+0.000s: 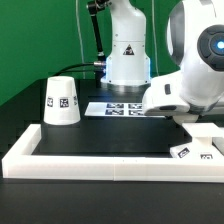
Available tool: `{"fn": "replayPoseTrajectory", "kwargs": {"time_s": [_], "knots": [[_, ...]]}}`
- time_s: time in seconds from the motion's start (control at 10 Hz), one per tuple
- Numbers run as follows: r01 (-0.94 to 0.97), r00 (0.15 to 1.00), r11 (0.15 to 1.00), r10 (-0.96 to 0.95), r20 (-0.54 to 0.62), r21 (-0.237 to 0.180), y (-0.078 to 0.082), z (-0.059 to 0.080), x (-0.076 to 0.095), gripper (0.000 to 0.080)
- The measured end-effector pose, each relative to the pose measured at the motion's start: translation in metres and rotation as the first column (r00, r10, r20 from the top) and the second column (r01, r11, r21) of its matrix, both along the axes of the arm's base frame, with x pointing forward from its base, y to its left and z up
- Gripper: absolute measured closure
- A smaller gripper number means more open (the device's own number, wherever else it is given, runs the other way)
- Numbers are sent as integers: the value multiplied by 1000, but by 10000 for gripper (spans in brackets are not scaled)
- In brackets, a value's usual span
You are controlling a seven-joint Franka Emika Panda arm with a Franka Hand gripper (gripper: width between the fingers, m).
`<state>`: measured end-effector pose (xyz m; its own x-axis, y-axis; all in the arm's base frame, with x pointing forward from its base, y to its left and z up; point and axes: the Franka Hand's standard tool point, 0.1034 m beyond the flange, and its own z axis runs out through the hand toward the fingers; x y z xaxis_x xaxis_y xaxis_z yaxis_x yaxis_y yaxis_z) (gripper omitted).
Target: Assemble lamp
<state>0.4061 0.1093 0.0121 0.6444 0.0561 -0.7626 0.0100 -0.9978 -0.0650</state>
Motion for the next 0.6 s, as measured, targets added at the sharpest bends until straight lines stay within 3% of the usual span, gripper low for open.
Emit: {"fn": "replayPoseTrajectory", "kwargs": {"time_s": [0.6], "knots": [[18, 998, 999, -21, 54, 51, -16, 70, 48, 225]]}}
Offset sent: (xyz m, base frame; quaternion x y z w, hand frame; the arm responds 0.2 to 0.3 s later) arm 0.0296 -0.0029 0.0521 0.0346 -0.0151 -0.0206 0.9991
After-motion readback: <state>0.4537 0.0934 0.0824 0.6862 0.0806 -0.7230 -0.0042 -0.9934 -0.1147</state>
